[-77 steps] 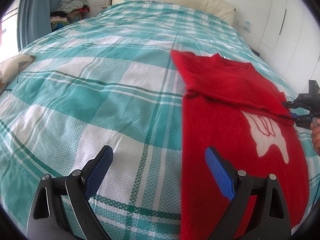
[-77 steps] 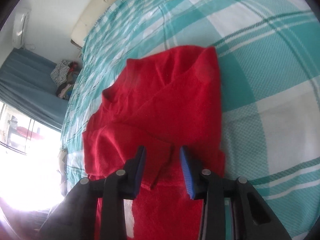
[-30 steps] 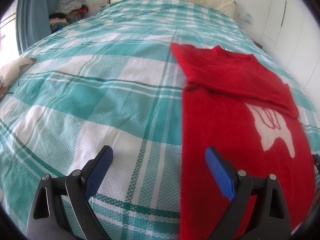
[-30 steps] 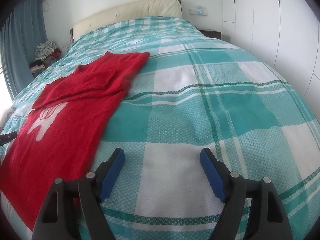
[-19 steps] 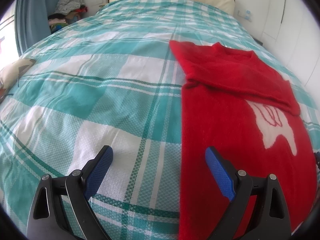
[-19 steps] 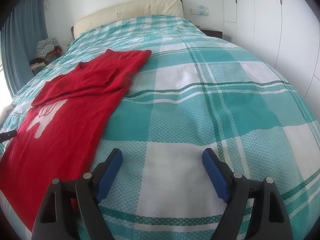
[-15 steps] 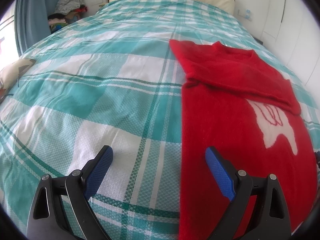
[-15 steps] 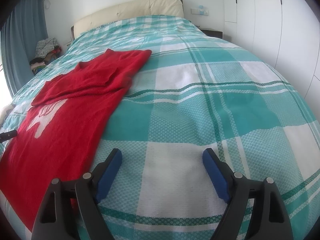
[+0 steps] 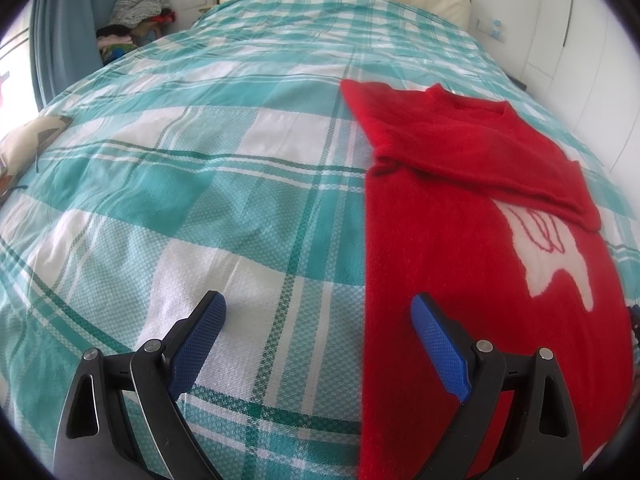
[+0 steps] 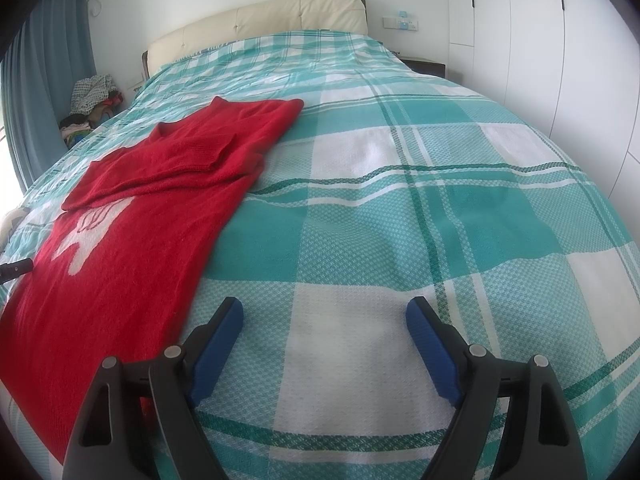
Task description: Fold small clothes
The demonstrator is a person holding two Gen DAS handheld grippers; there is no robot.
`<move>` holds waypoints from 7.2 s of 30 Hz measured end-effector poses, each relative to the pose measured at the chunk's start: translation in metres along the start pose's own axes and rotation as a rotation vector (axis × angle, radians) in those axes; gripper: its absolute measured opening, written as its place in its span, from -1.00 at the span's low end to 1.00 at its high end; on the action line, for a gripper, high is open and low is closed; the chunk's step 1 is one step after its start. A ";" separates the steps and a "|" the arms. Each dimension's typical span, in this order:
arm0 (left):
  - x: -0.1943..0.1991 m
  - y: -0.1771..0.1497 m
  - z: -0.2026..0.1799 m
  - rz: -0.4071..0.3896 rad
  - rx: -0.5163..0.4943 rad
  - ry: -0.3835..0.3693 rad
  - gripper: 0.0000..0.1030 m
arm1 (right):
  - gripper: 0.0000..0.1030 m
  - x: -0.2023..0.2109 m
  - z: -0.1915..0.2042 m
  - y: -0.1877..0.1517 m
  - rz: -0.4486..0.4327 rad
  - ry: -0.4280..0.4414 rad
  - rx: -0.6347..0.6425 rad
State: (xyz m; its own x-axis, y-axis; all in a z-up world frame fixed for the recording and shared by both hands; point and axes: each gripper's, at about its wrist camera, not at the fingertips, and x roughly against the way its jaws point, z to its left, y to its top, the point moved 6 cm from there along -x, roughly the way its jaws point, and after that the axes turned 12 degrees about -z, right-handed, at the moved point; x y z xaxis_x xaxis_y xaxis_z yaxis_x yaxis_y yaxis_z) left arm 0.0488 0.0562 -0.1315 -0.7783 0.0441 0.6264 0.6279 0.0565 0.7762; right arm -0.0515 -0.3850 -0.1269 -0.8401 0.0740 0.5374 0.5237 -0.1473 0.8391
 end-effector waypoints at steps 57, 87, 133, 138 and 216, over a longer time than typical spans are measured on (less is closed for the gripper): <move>-0.099 0.175 -0.059 0.048 0.176 -0.287 -0.95 | -0.91 -0.122 0.098 0.183 0.029 0.295 -0.117; -0.029 0.068 0.018 0.080 0.072 -0.103 0.62 | 0.08 -0.155 0.010 0.149 0.126 0.231 -0.293; 0.014 0.049 0.092 -0.073 0.263 -0.017 0.67 | -0.45 -0.135 0.356 0.153 0.313 0.697 -0.119; 0.012 0.048 0.086 -0.058 0.255 -0.032 0.67 | -0.45 -0.130 0.313 0.156 0.229 0.543 0.049; -0.032 0.116 -0.032 -0.196 -0.141 0.062 0.98 | 0.99 -0.144 0.199 0.126 0.125 0.203 0.143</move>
State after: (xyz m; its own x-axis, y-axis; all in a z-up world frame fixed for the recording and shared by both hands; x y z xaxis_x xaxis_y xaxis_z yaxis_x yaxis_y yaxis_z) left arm 0.1471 0.0295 -0.0594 -0.8862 -0.0158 0.4631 0.4627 -0.0818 0.8827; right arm 0.1636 -0.2182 -0.0821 -0.7714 -0.1375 0.6213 0.6274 -0.0009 0.7787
